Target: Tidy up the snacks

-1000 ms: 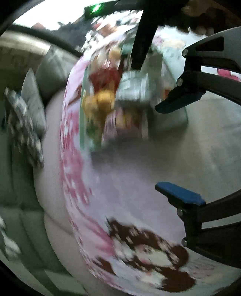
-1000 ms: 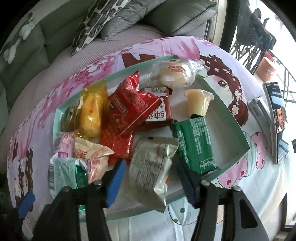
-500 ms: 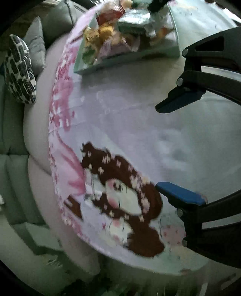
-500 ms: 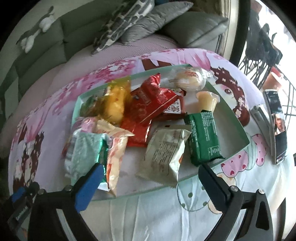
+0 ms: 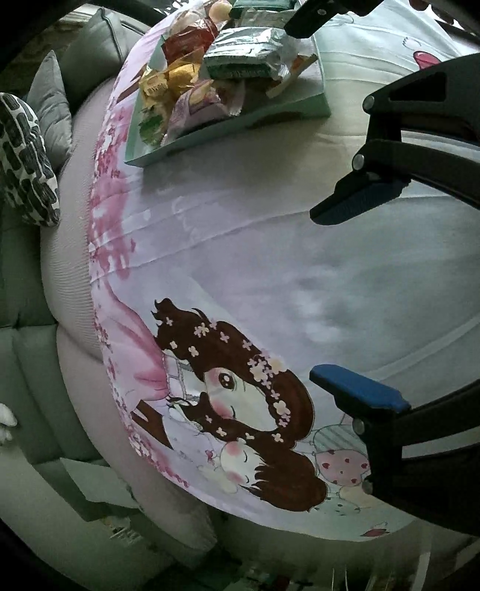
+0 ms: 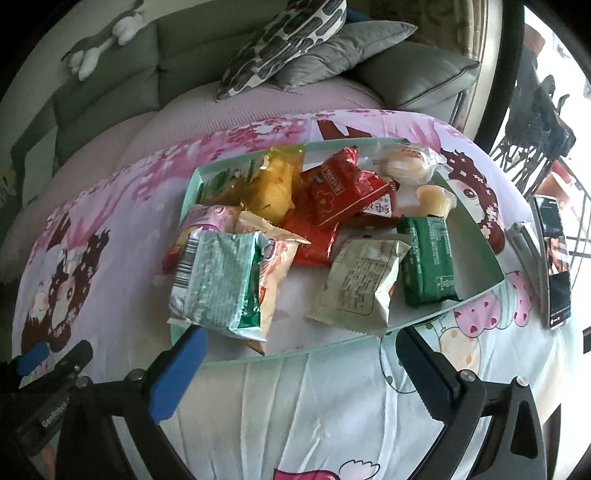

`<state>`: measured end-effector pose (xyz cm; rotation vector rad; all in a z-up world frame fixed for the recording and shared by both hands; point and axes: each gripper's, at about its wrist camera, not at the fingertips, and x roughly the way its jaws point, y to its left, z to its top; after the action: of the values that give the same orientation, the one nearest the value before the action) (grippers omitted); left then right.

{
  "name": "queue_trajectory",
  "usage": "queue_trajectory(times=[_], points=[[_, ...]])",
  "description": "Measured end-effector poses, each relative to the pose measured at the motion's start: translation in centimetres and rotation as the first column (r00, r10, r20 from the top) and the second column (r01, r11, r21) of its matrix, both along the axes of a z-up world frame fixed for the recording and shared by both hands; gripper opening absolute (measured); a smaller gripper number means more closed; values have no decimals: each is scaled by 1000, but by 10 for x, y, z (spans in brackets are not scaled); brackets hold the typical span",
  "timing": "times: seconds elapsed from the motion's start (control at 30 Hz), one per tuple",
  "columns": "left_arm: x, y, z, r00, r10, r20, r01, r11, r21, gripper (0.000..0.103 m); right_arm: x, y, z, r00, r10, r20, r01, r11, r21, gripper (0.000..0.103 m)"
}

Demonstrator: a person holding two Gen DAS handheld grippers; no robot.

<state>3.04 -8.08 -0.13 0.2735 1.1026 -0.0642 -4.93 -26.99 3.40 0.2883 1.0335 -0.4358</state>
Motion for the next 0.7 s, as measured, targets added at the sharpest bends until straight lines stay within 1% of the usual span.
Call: queue_trajectory(times=[0.17,0.37,0.7], points=[[2,2,-3,1000,11,-12,-11,1000,4,79,2,2,-2,1000,15,0,-15,1000,1,103],[6,7,-10,998,36,-56,-37,999,-3,79,5,6,-7,999,34,-13,-34,999,-4,103],[8,9,-13,997,32,-77,-34,999,-30,79,9,10,-11,998,57,-27,-57,998,-7,103]])
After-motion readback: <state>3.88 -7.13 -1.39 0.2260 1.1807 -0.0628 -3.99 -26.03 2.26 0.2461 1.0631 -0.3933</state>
